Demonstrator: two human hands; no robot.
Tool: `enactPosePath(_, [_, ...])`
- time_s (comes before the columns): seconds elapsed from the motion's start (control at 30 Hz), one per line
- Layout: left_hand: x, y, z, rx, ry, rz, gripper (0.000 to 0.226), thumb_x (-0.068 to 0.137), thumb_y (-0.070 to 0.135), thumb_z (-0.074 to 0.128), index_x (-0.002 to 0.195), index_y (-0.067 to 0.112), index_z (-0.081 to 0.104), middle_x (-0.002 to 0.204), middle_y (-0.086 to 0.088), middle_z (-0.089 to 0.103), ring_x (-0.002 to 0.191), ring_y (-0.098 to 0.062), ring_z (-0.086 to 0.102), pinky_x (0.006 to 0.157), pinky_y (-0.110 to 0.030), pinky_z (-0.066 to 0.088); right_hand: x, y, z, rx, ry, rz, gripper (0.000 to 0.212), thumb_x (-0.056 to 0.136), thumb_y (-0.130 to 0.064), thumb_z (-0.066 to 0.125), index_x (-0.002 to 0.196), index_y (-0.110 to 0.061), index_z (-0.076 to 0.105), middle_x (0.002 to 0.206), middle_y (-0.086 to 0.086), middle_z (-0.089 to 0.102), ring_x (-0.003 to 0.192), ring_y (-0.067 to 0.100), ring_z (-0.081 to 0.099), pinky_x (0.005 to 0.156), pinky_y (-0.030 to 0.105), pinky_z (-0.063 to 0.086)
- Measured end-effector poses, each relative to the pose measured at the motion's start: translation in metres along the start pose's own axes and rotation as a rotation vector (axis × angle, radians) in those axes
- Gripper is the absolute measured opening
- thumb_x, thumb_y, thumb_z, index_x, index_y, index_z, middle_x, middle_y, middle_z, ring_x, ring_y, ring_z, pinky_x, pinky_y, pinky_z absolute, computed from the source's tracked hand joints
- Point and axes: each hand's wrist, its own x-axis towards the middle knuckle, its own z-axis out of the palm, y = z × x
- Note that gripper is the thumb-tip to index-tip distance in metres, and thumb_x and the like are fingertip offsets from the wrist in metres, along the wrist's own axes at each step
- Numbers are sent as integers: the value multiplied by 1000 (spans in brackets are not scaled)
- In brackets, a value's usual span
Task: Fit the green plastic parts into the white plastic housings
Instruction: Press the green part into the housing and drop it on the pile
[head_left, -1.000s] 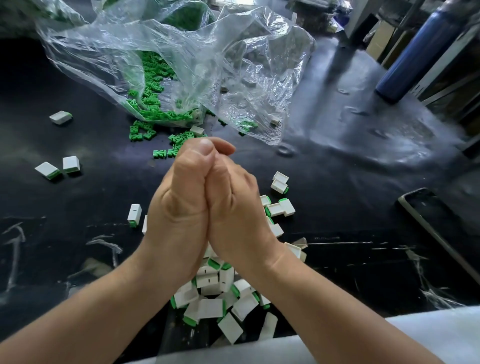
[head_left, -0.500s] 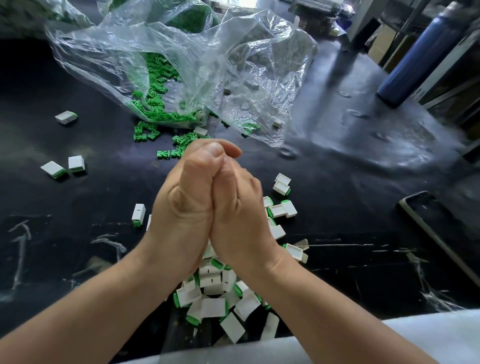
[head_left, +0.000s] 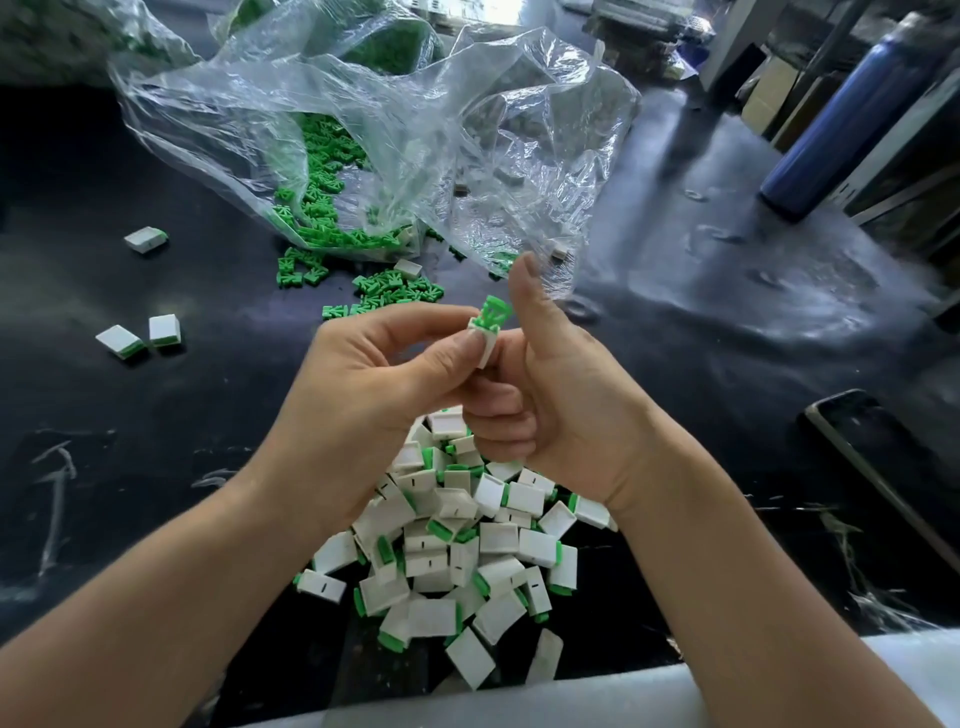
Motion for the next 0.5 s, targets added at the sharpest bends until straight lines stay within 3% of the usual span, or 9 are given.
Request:
enactPosePath(0.07, [-1, 0, 0, 0, -19, 11, 14, 65, 21, 63, 70, 16, 75, 68, -3, 71, 54, -12, 64, 59, -23, 54, -1, 0, 0, 29, -53, 18, 56, 68, -69, 30, 60, -16, 46, 42, -7, 39, 34, 5, 33, 36, 14, 26])
enactPosePath(0.23, [-1, -2, -4, 148, -88, 24, 13, 75, 17, 67, 75, 5, 70, 62, -7, 65, 54, -14, 60, 60, -29, 56, -2, 1, -2, -45, -92, 54, 52, 73, -63, 31, 51, -22, 54, 45, -5, 40, 38, 7, 32, 40, 18, 25])
enactPosePath(0.4, [0, 0, -8, 282, -140, 68, 11, 78, 23, 65, 85, 15, 70, 73, -11, 68, 64, -13, 61, 73, -34, 55, -3, 1, -6, 18, -109, 94, 49, 72, -60, 36, 53, -19, 54, 46, -4, 42, 37, 7, 33, 40, 18, 24])
enactPosePath(0.5, [-1, -1, -6, 263, -157, 104, 15, 77, 18, 62, 89, 23, 71, 65, 1, 68, 60, -7, 61, 65, -26, 56, -3, 0, -6, 71, -107, 117, 40, 72, -53, 43, 56, -17, 52, 46, -4, 43, 37, 7, 34, 40, 17, 24])
